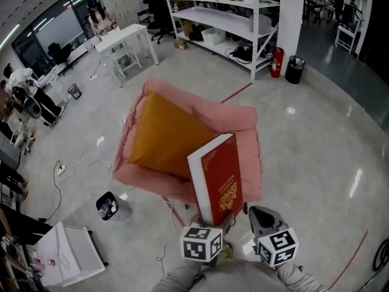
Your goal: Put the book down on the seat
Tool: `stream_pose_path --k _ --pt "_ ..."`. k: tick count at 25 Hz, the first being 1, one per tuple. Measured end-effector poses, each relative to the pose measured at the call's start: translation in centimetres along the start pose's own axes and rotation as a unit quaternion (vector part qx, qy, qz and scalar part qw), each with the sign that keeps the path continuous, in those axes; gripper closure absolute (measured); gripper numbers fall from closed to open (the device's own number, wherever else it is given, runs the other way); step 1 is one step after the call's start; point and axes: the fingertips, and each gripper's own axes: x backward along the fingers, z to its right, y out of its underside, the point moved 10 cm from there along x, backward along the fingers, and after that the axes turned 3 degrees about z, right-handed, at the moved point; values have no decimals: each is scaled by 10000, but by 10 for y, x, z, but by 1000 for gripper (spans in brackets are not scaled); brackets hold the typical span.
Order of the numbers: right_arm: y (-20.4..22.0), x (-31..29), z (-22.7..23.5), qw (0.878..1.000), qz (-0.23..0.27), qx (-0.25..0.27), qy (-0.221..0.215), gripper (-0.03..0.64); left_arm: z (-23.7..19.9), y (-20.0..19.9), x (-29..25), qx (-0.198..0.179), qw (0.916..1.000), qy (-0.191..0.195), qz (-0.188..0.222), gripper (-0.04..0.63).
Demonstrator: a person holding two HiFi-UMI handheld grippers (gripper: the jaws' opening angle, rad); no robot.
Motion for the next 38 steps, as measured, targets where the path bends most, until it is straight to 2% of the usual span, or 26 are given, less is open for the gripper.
stream_pose_path --k 15,27,38 --pt "1 -30 29 9988 -388 -242 191 612 -33 -19 -47 29 9997 -42 -222 342" --pt "-16 -91 82 9979 -621 -109 -179 612 -48 -38 -108 162 9980 -286 -539 342" --pt "-16 -152 129 9948 -905 -142 -452 612 -68 -43 -185 622 9936 -494 -806 343"
